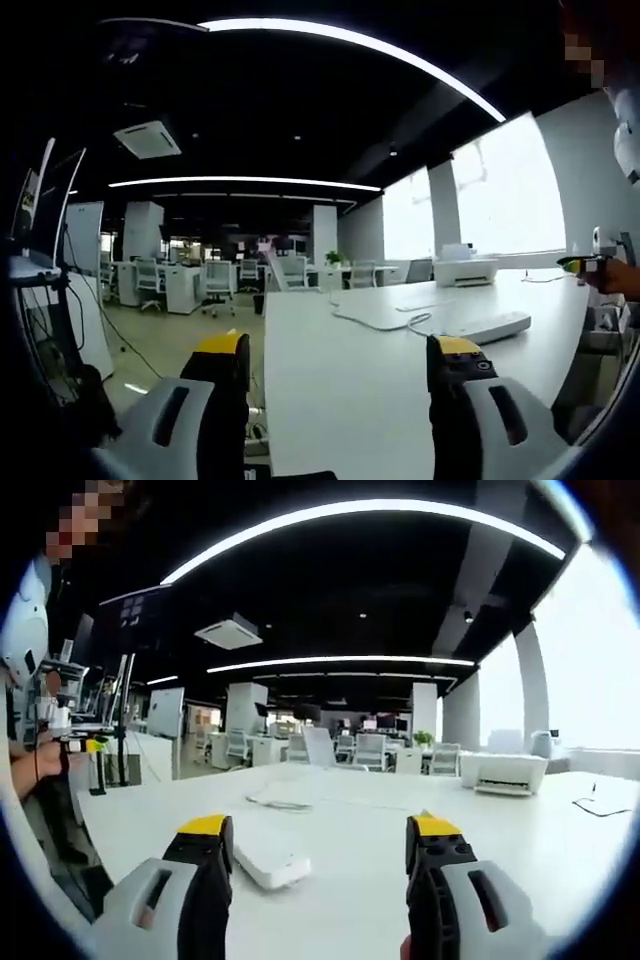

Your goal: Pick up the power strip scattered on the table, fix it on the side mounting bracket of the table, and press the switch

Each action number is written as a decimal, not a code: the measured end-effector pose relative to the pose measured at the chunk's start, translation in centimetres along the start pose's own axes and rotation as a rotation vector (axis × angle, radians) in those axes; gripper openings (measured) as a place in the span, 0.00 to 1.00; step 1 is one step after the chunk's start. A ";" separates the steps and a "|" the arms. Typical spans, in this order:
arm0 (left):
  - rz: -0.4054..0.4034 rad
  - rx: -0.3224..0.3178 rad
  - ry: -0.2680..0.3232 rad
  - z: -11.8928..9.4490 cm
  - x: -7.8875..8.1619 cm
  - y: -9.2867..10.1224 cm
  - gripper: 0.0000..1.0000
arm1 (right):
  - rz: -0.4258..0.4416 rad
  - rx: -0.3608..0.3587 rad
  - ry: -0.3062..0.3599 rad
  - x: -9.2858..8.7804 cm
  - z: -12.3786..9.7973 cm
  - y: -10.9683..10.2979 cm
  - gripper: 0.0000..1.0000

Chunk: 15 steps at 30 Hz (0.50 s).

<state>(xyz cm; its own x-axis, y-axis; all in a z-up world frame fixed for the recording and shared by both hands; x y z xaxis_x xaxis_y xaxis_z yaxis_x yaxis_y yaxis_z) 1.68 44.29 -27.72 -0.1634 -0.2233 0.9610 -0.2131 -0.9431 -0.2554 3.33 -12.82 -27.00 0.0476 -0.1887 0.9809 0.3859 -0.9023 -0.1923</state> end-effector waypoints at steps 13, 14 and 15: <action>0.006 -0.007 -0.003 -0.1 0.1 0.2 0.76 | -0.024 0.074 -0.080 -1.6 1.2 0.0 0.70; 0.007 -0.007 -0.004 -0.1 0.1 0.3 0.76 | -0.026 0.081 -0.082 -1.6 1.2 -0.1 0.70; 0.006 -0.008 -0.004 -0.1 0.1 0.4 0.76 | -0.029 0.085 -0.083 -1.6 1.3 -0.1 0.70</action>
<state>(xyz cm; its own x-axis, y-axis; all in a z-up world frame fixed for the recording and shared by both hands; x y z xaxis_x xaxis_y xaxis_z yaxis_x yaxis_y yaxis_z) 1.48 43.98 -27.77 -0.1605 -0.2304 0.9598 -0.2195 -0.9397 -0.2623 4.41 -11.90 -28.49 0.1101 -0.1271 0.9858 0.4650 -0.8700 -0.1641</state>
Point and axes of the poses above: the point that each gripper's makers call its tool centre point, and the gripper's own axes: z roughly forward along the fingers, y roughly to its right, x roughly out of its top, the point moved 3 cm from there along -z, roughly backward along the fingers, and after that the axes turned 15 degrees about z, right-handed, at the moved point
